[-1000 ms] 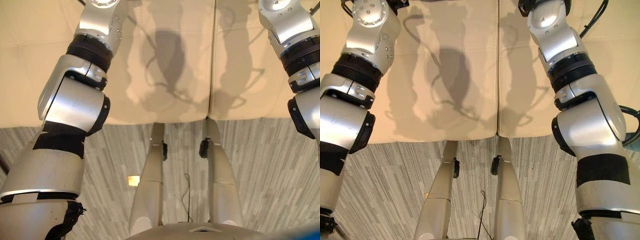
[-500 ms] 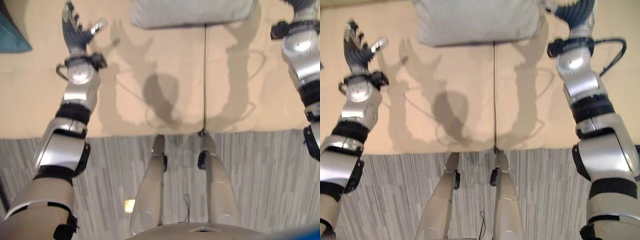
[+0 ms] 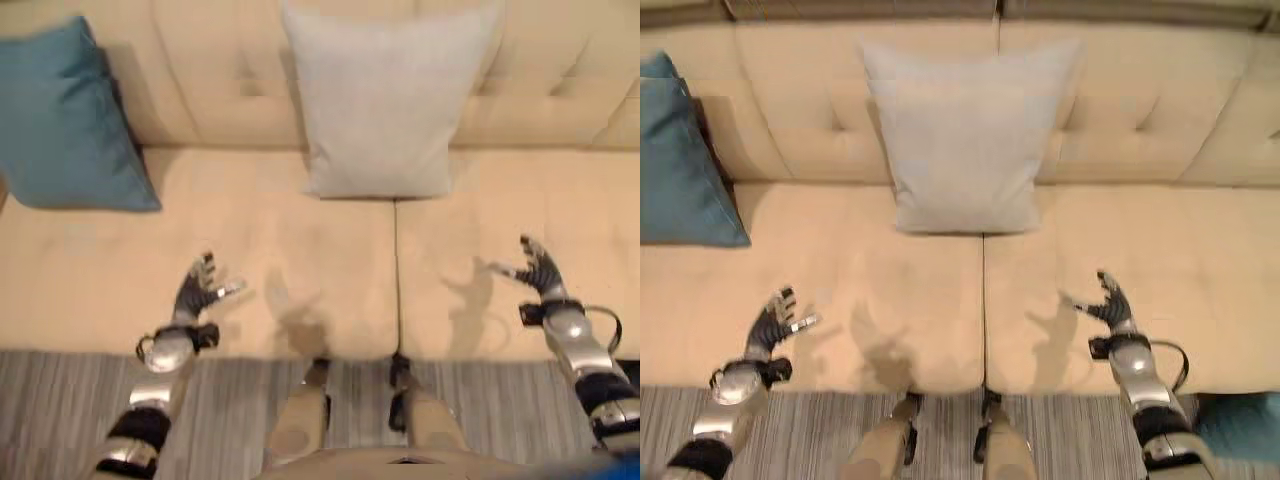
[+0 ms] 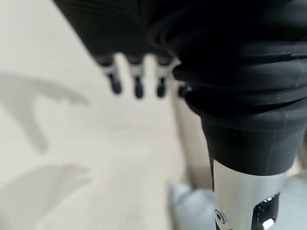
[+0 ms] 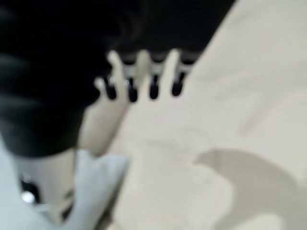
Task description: Pick up all the scattered cushions and arrange them neatly on the sofa.
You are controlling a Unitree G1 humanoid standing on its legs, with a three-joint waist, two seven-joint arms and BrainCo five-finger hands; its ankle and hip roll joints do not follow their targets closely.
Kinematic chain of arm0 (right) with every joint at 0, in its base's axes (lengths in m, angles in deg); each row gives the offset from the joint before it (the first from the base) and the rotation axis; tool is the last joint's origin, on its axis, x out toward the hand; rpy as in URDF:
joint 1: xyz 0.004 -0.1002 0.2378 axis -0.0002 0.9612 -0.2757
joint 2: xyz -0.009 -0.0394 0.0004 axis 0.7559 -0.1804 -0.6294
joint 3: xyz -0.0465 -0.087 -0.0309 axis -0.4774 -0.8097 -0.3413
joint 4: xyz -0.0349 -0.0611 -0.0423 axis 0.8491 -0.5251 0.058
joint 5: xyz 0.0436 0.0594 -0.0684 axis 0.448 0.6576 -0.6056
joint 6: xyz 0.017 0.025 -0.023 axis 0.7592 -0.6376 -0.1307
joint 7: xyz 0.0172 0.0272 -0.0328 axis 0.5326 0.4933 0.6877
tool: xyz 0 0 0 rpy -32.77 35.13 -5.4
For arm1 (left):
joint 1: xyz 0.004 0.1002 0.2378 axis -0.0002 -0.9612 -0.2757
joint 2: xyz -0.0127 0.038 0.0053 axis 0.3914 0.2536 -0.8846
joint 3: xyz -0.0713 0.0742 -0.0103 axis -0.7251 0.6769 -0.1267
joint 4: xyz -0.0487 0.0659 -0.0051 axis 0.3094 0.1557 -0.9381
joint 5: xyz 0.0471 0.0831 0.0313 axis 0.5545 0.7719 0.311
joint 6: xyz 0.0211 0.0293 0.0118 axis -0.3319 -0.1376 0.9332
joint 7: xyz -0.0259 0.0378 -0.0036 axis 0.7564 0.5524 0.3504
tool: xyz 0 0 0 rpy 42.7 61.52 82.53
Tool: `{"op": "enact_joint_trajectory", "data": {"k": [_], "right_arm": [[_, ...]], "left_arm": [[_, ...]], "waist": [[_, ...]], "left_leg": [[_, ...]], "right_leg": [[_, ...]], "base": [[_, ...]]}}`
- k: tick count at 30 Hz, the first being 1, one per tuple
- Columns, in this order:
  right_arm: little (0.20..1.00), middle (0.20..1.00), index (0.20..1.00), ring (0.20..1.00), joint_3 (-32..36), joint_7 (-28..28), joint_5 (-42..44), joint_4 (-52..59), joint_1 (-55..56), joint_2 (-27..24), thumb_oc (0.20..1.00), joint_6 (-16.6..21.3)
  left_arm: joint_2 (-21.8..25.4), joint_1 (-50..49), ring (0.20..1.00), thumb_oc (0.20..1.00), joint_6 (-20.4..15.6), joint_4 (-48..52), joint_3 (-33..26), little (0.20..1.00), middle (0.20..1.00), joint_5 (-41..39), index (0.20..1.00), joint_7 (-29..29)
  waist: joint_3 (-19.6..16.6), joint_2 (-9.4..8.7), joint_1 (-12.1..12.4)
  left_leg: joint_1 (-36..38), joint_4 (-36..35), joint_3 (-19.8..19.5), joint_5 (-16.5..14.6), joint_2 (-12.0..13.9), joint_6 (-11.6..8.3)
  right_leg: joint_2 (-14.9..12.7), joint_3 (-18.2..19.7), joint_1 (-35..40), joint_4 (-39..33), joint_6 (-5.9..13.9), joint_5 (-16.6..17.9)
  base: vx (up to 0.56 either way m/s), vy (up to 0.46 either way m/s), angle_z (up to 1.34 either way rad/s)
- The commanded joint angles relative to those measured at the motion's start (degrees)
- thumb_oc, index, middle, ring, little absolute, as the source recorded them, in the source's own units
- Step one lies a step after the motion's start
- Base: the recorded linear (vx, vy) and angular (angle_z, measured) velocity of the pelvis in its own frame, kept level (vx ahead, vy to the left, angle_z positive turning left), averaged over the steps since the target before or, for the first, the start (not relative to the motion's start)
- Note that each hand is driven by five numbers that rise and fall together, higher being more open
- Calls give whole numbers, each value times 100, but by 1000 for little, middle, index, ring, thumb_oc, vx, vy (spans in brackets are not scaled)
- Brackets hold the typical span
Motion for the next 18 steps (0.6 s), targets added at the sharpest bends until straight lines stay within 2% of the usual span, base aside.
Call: {"op": "enact_joint_trajectory", "data": {"k": [1,4,10,11,13,15,18], "right_arm": [[1000,1000,1000,1000,-199,73,-490,-200,174,-29,1000,108],[1000,1000,1000,1000,-301,81,-743,-827,448,400,1000,24],[1000,1000,1000,1000,-345,158,-726,-1420,704,807,1000,-24],[1000,1000,1000,1000,-365,145,-695,-1645,697,866,1000,-35],[1000,1000,1000,1000,-400,188,-683,-1827,693,885,1000,-72],[1000,1000,1000,1000,-440,204,-737,-1931,655,883,1000,-102],[1000,1000,1000,1000,-486,240,-791,-1980,656,874,1000,-154]], "left_arm": [[-160,141,1000,1000,33,-588,152,1000,1000,794,1000,-74],[-597,-26,1000,1000,195,-1425,7,1000,1000,945,1000,-79],[-905,-125,1000,1000,328,-2242,-60,1000,1000,1176,1000,-70],[-967,-90,1000,1000,347,-2423,-35,1000,1000,1294,1000,-66],[-1016,-81,1000,1000,371,-2528,-1,1000,1000,1351,1000,-92],[-1048,-135,1000,1000,384,-2657,-39,1000,1000,1462,1000,-117],[-1101,-152,1000,1000,403,-2659,-60,1000,1000,1472,1000,-121]], "waist": [[-557,-9,100],[-686,-34,121],[-678,-91,136],[-663,-136,140],[-640,-215,127],[-639,-292,141],[-710,-267,125]], "left_leg": [[157,13,93,-274,280,-233],[433,13,77,-318,363,-249],[547,105,-7,-248,424,-335],[436,422,11,-279,349,-374],[295,903,55,-532,235,-335],[384,1445,56,-980,149,-203],[573,1921,-330,-1088,58,-138]], "right_leg": [[-80,-308,6,776,334,-683],[5,-362,356,720,273,-809],[173,-407,840,466,111,-944],[160,-397,921,299,95,-899],[89,-367,906,266,64,-836],[-20,-236,798,351,62,-739],[-86,-26,618,500,111,-631]], "base": [[31,-76,12],[19,-76,3],[-35,-94,18],[-142,-40,21],[-185,-11,20],[-174,73,12],[-144,162,-30]]}}
